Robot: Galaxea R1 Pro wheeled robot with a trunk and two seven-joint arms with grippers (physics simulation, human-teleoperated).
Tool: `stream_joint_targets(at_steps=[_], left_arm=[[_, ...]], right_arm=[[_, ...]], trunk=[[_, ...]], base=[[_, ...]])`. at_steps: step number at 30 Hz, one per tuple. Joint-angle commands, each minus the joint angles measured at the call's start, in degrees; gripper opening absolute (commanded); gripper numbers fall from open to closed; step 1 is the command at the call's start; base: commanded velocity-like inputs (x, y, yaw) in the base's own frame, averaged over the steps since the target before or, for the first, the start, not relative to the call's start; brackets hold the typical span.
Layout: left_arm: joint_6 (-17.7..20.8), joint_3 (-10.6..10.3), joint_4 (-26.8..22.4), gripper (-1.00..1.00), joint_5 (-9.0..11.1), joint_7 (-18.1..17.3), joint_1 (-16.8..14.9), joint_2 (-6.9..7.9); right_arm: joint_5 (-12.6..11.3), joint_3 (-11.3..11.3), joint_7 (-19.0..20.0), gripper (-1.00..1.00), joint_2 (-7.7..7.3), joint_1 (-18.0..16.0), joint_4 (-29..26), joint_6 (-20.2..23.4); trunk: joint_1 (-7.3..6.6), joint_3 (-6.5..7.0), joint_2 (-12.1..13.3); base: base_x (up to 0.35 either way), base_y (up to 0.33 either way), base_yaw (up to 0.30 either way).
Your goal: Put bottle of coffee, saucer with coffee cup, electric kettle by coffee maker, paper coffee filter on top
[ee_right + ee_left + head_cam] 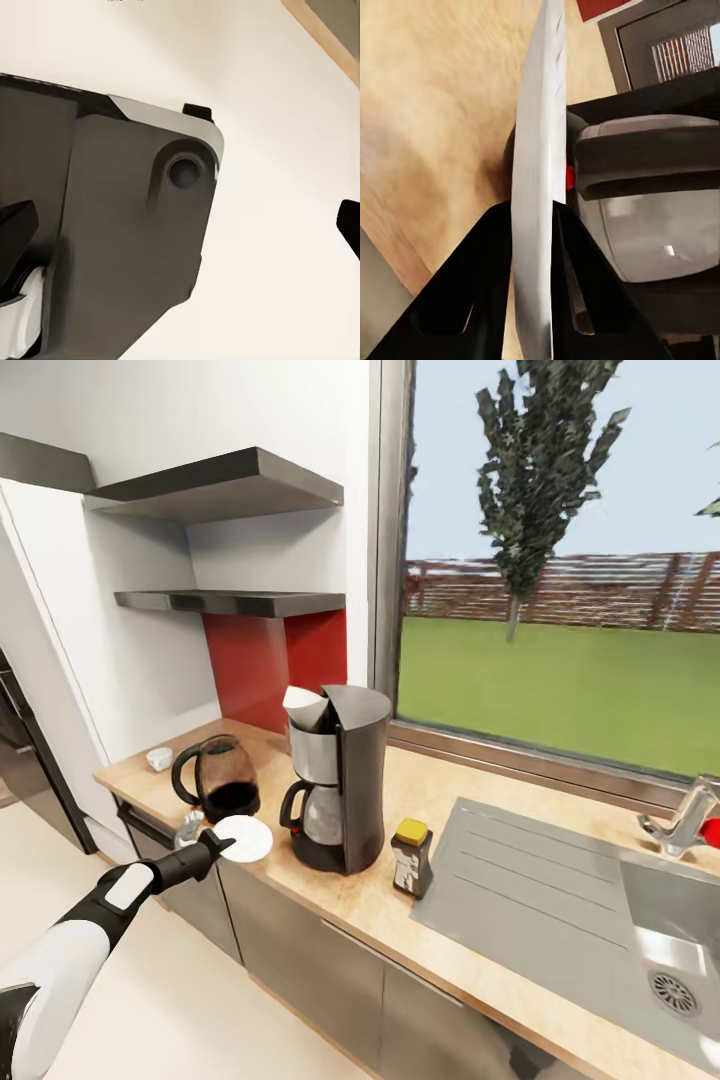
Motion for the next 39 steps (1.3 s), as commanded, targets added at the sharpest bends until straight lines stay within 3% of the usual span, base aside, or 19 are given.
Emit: stream_joint_targets(at_steps=[1, 8, 14, 22, 24, 31, 36, 39], left_arm=[[0.3, 0.3, 0.4, -1.0, 0.1, 0.0, -0.1, -0.02], [0.0, 0.3, 2.9, -1.0, 0.2, 0.4, 0.0, -0.06], [-0.6, 0.5, 2.6, -1.0, 1.0, 5.7, 0.0, -2.02], [-2.3, 0.6, 2.8, -1.0, 1.0, 6.4, 0.0, -1.81], [-2.8, 0.9, 2.6, -1.0, 1.0, 6.1, 0.7, -1.16], [-1.2, 0.4, 2.1, -1.0, 0.8, 6.4, 2.9, -0.86], [-1.1, 0.4, 2.0, -1.0, 1.0, 6.9, 3.0, -0.26], [-1.2, 0.5, 2.0, -1.0, 1.0, 7.3, 2.9, 0.17]], right_arm=[[-0.2, 0.4, -0.1, 1.0, 0.0, 0.0, -0.1, 0.4], [-0.2, 0.4, -0.1, 1.0, 0.0, 0.0, -0.1, 0.4], [-0.2, 0.4, -0.1, 1.0, 0.0, 0.1, -0.1, 0.4], [-0.1, 0.5, 0.0, 1.0, 0.06, 0.1, -0.1, 0.2], [-0.1, 0.3, 0.0, 1.0, 0.71, 0.5, -0.5, -0.2], [-0.1, 0.2, 0.0, 1.0, 2.96, 0.4, -0.5, -0.4], [-0.1, 0.2, 0.0, 1.0, 4.56, 0.4, -0.5, -0.4], [-0.1, 0.2, -0.1, 1.0, 4.79, 0.4, -0.5, -0.4]], trunk=[[0.04, -0.13, -0.1], [0.04, -0.13, -0.1], [0.04, -0.13, -0.1], [0.04, -0.13, -0.1], [0.04, -0.13, -0.1], [0.04, -0.13, -0.1], [0.04, -0.13, -0.1], [0.04, -0.13, -0.1]], base=[[0.035, 0.0, 0.0], [0.008, 0.0, 0.0], [0.0, 0.0, 0.0], [0.0, 0.0, 0.0], [0.0, 0.0, 0.0], [0.0, 0.0, 0.0], [0.0, 0.0, 0.0], [0.0, 0.0, 0.0]])
